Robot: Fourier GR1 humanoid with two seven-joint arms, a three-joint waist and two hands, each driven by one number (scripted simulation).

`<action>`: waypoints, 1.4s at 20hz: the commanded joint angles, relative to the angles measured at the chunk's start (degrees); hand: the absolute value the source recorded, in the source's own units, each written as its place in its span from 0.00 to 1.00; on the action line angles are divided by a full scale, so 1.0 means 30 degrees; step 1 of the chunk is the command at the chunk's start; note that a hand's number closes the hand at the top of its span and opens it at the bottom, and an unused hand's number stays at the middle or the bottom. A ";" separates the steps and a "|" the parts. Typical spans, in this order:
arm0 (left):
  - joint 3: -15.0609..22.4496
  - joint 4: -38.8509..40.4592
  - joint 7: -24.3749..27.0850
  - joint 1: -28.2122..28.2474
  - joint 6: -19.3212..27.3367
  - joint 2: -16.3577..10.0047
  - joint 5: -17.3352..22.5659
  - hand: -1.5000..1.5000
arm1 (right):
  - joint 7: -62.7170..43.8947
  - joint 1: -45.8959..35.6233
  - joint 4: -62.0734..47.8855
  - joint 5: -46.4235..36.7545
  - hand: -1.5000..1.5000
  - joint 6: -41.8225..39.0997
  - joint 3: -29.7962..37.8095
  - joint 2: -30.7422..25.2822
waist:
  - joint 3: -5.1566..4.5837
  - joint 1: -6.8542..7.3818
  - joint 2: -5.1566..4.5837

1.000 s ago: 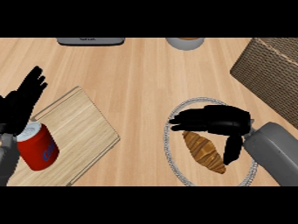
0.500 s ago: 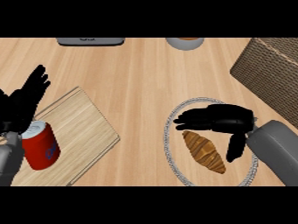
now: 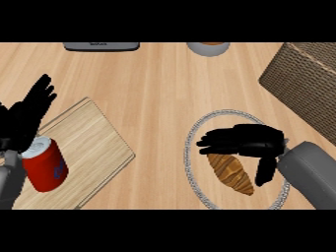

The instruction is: Pick the croissant from the placemat and place it in the basket

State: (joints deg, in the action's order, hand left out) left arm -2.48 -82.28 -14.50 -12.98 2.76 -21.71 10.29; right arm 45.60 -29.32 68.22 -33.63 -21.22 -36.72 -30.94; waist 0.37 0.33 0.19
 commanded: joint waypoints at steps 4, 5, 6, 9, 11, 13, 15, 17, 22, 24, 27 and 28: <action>0.0231 0.0394 0.0491 0.0707 0.0226 0.1005 -0.0890 0.50 | 0.1911 0.0204 -0.2305 -0.1952 0.00 0.0714 -0.0066 0.1069 | -0.0117 0.0018 -0.0101; -0.0363 0.1261 0.0576 -0.0198 -0.0618 0.0440 -0.0499 0.50 | 0.1521 -0.0513 -0.2688 -0.2181 0.00 0.0620 0.0199 0.1984 | -0.0121 -0.0002 -0.0109; -0.0416 0.1137 0.1027 0.0310 -0.0480 0.0597 -0.0785 0.50 | 0.1437 0.0229 -0.1533 -0.2387 0.00 0.0387 0.0296 0.1239 | -0.0125 -0.0071 -0.0076; -0.0712 0.2348 0.1013 -0.0870 -0.0716 0.0621 -0.0396 0.50 | 0.2061 -0.0640 -0.1849 -0.3993 1.00 0.1887 -0.0993 0.1417 | -0.0125 -0.0070 -0.0132; -0.0071 0.1490 0.0679 -0.0456 -0.0011 0.1343 -0.1121 0.50 | 0.2466 0.0564 -0.1862 -0.4519 1.00 0.2721 -0.0914 0.1418 | -0.0120 -0.0102 -0.0090; -0.0628 0.1165 0.0979 0.0481 -0.0950 0.0694 -0.0747 0.50 | 0.2381 0.1589 -0.1329 -0.4470 1.00 0.2938 -0.0524 0.1399 | -0.0123 -0.0106 -0.0071; -0.0593 0.1224 0.1167 0.0999 -0.0962 0.1060 -0.0596 0.50 | 0.2496 0.1092 -0.1701 -0.5056 1.00 0.2868 -0.0878 0.1518 | -0.0124 -0.0046 -0.0087; -0.0663 0.0714 0.0602 0.0640 -0.0971 0.0980 -0.0661 0.50 | 0.2236 0.0422 -0.2414 -0.5180 1.00 0.2870 -0.0355 0.2752 | -0.0120 0.0013 -0.0093; -0.0721 0.1023 0.0368 0.0319 -0.0736 0.0986 -0.1168 0.50 | 0.2474 0.1553 -0.1678 -0.6099 1.00 0.2997 -0.0861 0.2210 | -0.0122 -0.0111 -0.0099; -0.0683 0.0289 0.0577 0.0771 -0.0482 0.1124 -0.1101 0.50 | -0.4670 0.0808 -0.2851 -0.4154 1.00 0.1952 0.2785 0.4244 | -0.0159 -0.0359 -0.0109; -0.1473 0.0268 0.0163 0.0961 -0.0432 0.0469 -0.0827 0.50 | -0.8792 0.1728 -0.3607 -0.3031 1.00 0.3209 0.5788 0.4696 | -0.0222 -0.1582 0.0025; -0.1501 0.0151 0.0240 0.1126 -0.0383 0.0416 -0.0900 0.50 | -0.9741 0.1923 -0.3789 -0.2684 1.00 0.3596 0.6539 0.4870 | -0.0243 -0.1767 0.0069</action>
State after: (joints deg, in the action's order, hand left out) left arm -6.49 -82.67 -13.71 -11.29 1.02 -20.61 7.74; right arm 31.00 -25.83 62.01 -43.75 -13.56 -25.32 -18.95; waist -0.24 -2.36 1.35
